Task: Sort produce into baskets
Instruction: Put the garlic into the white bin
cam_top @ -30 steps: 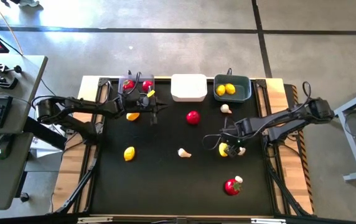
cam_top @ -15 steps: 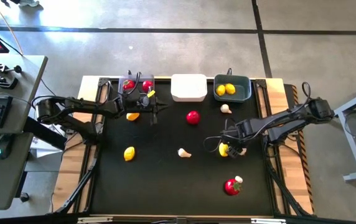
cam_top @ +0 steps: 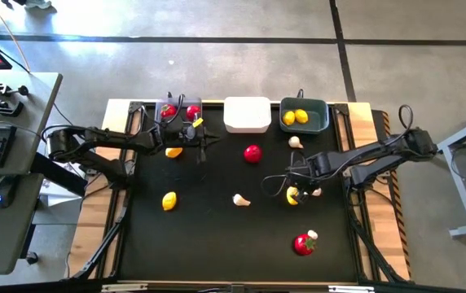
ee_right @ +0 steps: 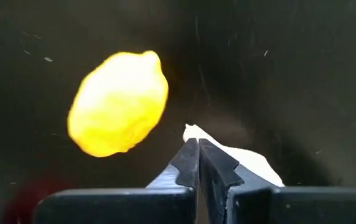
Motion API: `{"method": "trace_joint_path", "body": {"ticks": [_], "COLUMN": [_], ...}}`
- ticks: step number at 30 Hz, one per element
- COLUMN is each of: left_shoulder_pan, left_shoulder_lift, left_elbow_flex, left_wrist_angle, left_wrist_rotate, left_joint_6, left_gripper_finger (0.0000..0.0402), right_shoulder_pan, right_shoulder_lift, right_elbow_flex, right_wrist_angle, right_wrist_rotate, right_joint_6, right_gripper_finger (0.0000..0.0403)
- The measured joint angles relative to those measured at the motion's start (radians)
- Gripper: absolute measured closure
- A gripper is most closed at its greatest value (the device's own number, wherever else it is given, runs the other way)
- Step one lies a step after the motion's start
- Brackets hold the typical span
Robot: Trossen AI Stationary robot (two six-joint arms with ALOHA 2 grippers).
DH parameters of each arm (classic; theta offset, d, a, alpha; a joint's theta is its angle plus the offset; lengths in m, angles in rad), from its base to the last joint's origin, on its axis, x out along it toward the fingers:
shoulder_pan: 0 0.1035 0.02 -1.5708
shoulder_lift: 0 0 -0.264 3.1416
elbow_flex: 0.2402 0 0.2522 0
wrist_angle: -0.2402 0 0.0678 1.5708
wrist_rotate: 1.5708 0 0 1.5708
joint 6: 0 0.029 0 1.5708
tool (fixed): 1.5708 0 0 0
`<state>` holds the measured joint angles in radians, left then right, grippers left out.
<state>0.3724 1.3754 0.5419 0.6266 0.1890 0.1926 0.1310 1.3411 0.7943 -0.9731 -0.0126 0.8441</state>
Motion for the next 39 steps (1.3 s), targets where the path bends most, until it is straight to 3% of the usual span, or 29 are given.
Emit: {"method": "trace_joint_path", "body": {"ticks": [6,10,16,21,32,39], "left_shoulder_pan": [0.0,0.0,0.0,0.0,0.0,0.0], "left_shoulder_lift": [0.0,0.0,0.0,0.001,0.001,0.001], "left_elbow_flex": [0.0,0.0,0.0,0.0,0.0,0.0], "left_wrist_angle": [-0.008,-0.009,-0.013,-0.05,-0.06,-0.064], "left_wrist_rotate": [0.0,0.0,0.0,0.0,-0.001,-0.001], "left_joint_6": [-0.005,-0.005,-0.007,-0.006,0.0,0.001], "left_gripper_finger": [0.0401,0.0401,0.0401,0.0401,0.0401,0.0401], "right_shoulder_pan": [0.027,0.059,0.102,0.121,0.125,0.125], "right_shoulder_lift": [0.0,0.0,0.0,0.0,0.029,0.124], "right_elbow_flex": [0.117,0.141,0.083,0.02,-0.044,-0.045], "right_wrist_angle": [-0.176,-0.243,-0.19,-0.166,-0.085,-0.059], "right_wrist_rotate": [0.009,0.021,0.07,0.151,0.097,0.072], "right_joint_6": [-0.105,-0.263,-0.527,-0.642,-0.741,-0.774], "right_gripper_finger": [0.0385,0.0323,0.0216,0.0164,0.0155,0.0155]}}
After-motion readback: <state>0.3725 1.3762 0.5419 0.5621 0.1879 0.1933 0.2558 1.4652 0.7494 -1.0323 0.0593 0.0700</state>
